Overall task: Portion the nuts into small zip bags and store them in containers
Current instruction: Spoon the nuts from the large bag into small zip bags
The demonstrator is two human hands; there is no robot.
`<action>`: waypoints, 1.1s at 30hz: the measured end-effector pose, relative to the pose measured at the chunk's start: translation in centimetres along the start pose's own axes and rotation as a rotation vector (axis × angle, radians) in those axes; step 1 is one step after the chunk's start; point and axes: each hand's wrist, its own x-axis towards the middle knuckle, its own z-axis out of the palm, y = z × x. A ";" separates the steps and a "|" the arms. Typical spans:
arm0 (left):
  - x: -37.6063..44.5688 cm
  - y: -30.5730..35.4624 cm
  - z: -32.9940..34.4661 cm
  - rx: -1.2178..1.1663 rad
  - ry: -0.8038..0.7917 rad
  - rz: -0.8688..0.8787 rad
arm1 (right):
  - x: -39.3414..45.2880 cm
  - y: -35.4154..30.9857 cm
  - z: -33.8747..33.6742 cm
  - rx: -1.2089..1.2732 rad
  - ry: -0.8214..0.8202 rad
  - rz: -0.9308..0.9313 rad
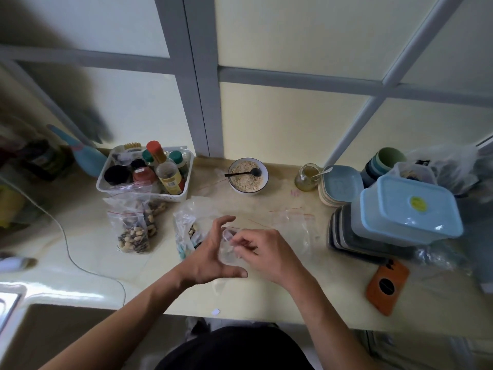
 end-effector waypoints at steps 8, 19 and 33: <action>0.8 0.2 1.3 0.095 0.101 -0.055 | 1.0 2.9 -2.9 -0.239 -0.249 -0.104; 0.1 -1.3 2.7 0.071 0.373 -0.320 | 5.0 6.4 -3.1 -0.089 -0.063 -0.083; 2.7 -2.3 2.6 -0.233 0.571 -0.690 | 7.4 15.3 0.9 -0.606 -0.608 0.330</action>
